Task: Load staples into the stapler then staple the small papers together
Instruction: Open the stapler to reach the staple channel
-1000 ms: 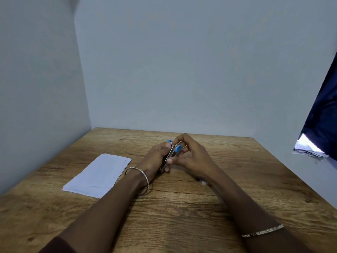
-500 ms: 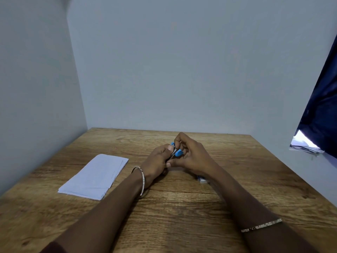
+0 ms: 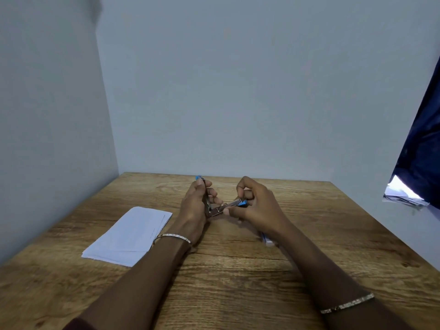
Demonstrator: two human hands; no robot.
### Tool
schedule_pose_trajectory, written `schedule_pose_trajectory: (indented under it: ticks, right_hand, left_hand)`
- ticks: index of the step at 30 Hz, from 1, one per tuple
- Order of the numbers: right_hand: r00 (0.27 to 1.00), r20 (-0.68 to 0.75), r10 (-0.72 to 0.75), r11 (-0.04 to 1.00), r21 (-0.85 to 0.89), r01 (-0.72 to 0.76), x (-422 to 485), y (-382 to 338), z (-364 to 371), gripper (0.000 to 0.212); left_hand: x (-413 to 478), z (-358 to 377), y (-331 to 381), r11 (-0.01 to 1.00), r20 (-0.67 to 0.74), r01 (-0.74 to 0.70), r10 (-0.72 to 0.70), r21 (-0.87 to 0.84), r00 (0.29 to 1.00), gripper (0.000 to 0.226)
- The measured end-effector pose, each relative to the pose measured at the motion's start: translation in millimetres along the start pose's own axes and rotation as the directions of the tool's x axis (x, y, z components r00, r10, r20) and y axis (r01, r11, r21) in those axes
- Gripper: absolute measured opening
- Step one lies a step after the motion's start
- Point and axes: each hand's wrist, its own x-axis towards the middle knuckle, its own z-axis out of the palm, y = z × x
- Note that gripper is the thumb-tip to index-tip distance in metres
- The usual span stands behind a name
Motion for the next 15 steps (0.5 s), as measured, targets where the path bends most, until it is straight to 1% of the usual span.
schedule_pose_trajectory:
  ticks: [3, 7, 8, 10, 12, 14, 15]
  right_hand:
    - [0.995, -0.045, 0.091, 0.982, 0.172, -0.082, 4.3, 2.2, -5.4, 0.036]
    - [0.978, -0.118, 0.172, 0.928, 0.352, -0.121, 9.0, 2.7, -15.8, 0.029]
    - [0.972, -0.132, 0.193, 0.904, 0.409, -0.124, 10.3, 3.4, -18.2, 0.027]
    - [0.961, -0.159, 0.228, 0.858, 0.499, -0.121, 12.0, 5.9, -24.2, 0.024]
    - [0.949, -0.172, 0.262, 0.812, 0.572, -0.121, 12.5, 8.1, -30.7, 0.021]
    - [0.941, -0.166, 0.296, 0.766, 0.63, -0.13, 12.6, 9.1, -36.3, 0.018]
    - [0.939, -0.156, 0.307, 0.746, 0.653, -0.136, 13.0, 9.3, -37.5, 0.017]
  left_hand:
    - [1.3, -5.4, 4.9, 0.987, 0.043, 0.064, -0.058, -0.15, 0.997, 0.037]
    - [2.5, -9.6, 8.9, 0.943, 0.149, 0.166, -0.127, -0.287, 0.981, 0.041]
    - [1.9, -10.7, 9.8, 0.932, 0.178, 0.188, -0.137, -0.31, 0.974, 0.044]
    - [0.3, -12.9, 12.0, 0.899, 0.254, 0.254, -0.169, -0.356, 0.952, 0.059]
    - [-1.1, -15.7, 14.1, 0.869, 0.347, 0.334, -0.207, -0.365, 0.915, 0.079]
    - [-2.9, -17.1, 15.0, 0.874, 0.436, 0.395, -0.249, -0.284, 0.865, 0.095]
    - [-4.2, -16.8, 15.8, 0.878, 0.474, 0.42, -0.276, -0.229, 0.836, 0.097]
